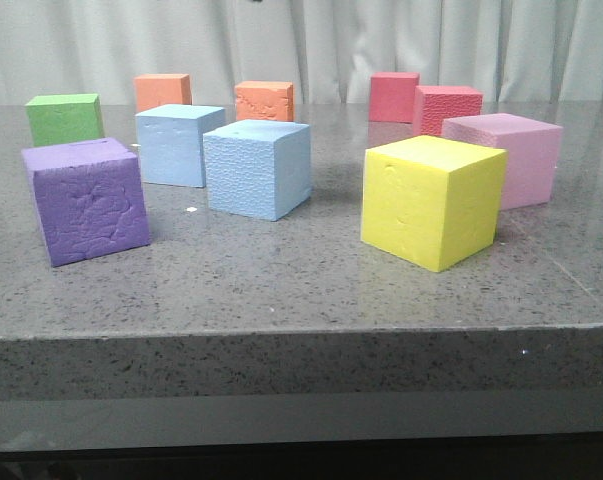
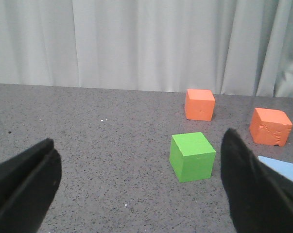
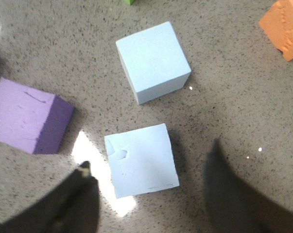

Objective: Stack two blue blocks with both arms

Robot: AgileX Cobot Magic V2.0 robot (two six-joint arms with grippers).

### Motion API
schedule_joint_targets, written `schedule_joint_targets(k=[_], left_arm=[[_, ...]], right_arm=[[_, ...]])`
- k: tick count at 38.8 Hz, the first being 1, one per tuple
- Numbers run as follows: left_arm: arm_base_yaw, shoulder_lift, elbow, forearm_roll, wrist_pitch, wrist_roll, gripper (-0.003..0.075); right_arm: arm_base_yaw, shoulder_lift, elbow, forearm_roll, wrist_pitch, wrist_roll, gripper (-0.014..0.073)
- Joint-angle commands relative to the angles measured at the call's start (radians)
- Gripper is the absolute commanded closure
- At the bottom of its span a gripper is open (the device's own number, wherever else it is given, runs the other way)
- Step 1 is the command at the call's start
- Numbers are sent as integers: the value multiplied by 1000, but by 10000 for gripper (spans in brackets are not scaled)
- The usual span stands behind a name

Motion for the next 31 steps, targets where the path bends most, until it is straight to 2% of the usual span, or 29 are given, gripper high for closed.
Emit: schedule_joint_targets(k=[1,6,9,15,24,31], left_arm=[[1,6,-33,-6,-89,-9,82],[1,6,-33,-6,-89,-9,82],[1,6,-33,-6,-89,-9,82],[1,6,-33,-6,-89,-9,82],[1,6,-33,-6,-93,-9,82],[1,6,-33,-6,-93,-9,82]], right_arm=[[-3,-87,-31,5,87,42,358],[-3,-126,-31,3,87,42,569],[-7,-151,-31,1,87,43,657],[-25,-212,-31,-52,87,78,662],[-119,-334,-13,-116,87,178,662],[-180,-475,137,-140,87,181,662]])
